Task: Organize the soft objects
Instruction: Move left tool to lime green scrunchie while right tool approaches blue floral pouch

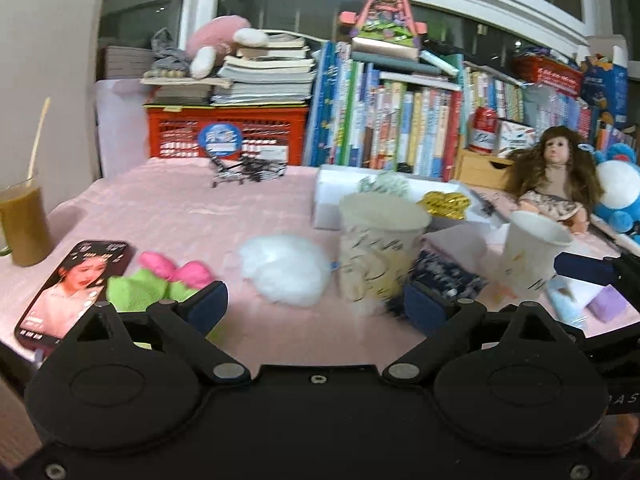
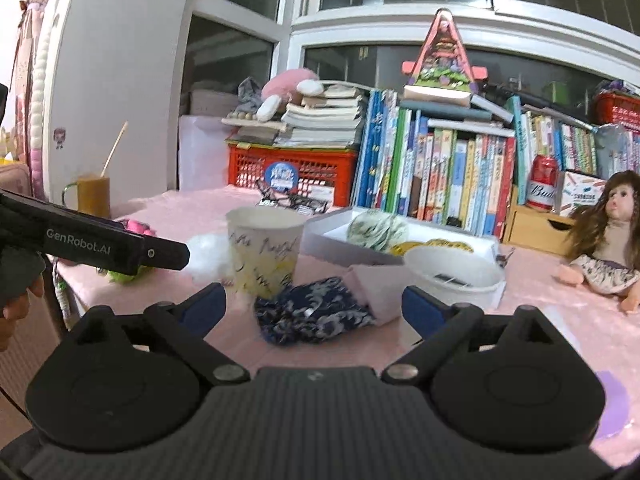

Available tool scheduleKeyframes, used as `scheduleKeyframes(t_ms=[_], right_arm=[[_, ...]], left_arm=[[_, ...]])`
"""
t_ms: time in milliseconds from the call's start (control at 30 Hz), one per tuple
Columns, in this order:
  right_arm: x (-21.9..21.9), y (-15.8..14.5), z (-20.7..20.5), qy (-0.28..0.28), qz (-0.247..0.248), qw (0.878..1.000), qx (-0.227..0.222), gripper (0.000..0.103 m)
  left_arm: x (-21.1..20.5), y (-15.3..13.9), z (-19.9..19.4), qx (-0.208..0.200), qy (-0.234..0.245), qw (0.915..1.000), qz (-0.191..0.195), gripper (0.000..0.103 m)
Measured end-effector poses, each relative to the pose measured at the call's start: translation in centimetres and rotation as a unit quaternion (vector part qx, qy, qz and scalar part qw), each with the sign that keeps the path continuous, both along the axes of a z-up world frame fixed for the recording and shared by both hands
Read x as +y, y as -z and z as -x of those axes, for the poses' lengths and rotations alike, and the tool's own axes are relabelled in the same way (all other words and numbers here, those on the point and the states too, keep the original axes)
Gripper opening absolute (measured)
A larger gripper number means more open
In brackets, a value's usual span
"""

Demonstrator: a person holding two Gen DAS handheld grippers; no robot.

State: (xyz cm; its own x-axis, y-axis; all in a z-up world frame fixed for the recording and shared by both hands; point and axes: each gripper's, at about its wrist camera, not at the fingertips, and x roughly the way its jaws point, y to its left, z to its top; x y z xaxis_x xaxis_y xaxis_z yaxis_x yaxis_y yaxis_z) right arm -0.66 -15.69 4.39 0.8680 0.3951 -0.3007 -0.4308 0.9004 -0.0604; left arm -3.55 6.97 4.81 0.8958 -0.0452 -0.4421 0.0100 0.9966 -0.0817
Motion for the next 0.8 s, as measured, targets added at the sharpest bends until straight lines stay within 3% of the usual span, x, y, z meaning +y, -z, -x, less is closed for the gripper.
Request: scheduleKeyframes(t_ms=[567, 800], right_arm=[[2.8, 1.6, -1.9, 0.011, 0.026, 0.999, 0.015, 0.094], [3.6, 1.9, -2.8, 0.019, 0.030, 0.999, 0.024, 0.092]], left_arm=[[2.4, 2.7, -0.8, 0.008, -0.045, 0.9989, -0.004, 0.095], [2.6, 2.9, -0.6, -0.017, -0.078, 0.9964, -0.031, 0.095]])
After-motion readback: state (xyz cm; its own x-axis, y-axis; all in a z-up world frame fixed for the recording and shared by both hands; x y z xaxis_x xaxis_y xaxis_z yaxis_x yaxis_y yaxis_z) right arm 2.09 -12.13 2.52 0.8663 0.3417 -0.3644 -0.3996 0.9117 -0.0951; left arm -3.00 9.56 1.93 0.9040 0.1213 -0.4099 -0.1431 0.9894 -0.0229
